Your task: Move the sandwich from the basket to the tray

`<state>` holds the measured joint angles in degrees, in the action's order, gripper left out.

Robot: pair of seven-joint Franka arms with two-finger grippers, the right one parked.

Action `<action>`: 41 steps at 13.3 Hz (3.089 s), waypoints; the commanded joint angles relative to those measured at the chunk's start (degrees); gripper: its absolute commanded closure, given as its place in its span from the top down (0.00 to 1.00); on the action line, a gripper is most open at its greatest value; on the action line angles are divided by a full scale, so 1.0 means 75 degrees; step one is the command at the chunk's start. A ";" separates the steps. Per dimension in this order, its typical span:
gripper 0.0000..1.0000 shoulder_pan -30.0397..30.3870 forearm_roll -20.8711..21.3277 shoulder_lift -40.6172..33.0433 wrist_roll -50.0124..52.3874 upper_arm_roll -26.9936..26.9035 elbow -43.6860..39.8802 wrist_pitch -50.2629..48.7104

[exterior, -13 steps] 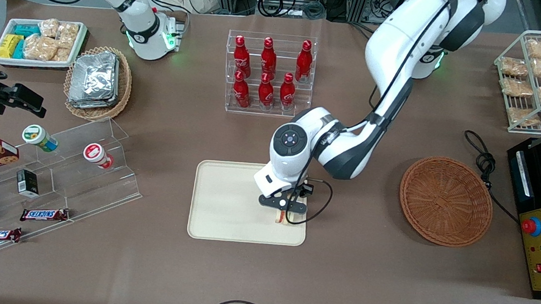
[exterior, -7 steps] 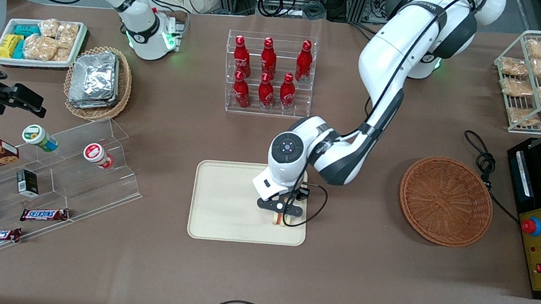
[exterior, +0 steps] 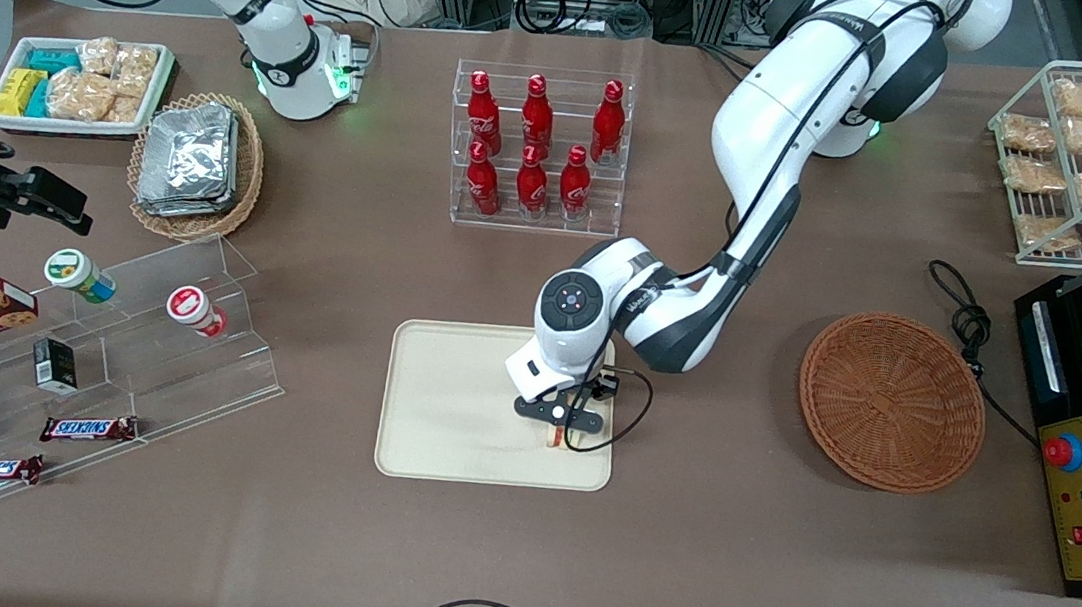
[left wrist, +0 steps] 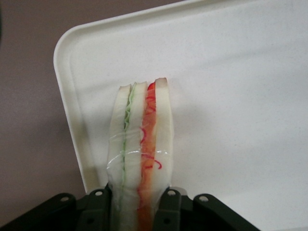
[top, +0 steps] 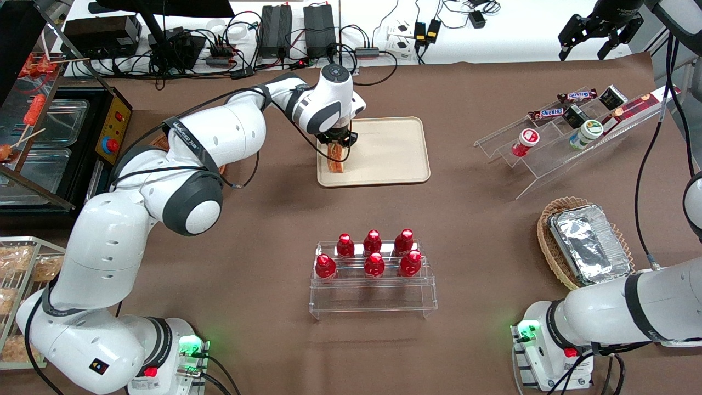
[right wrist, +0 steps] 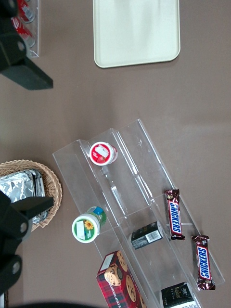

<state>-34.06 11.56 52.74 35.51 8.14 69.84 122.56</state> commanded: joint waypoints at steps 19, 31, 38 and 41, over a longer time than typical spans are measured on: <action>1.00 0.0941 -0.0017 -0.2096 0.2027 -0.0711 -0.0323 -0.1737; 1.00 0.3005 -0.1142 -0.3949 -0.1205 -0.0699 -0.0276 -0.4011; 1.00 0.3860 -0.1563 -0.4919 -0.2353 -0.0699 0.0435 -0.4365; 1.00 0.4095 -0.1623 -0.5308 -0.2882 -0.0699 0.0660 -0.4388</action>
<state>-4.39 0.30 17.39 16.55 2.54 70.56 89.48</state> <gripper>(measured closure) 0.000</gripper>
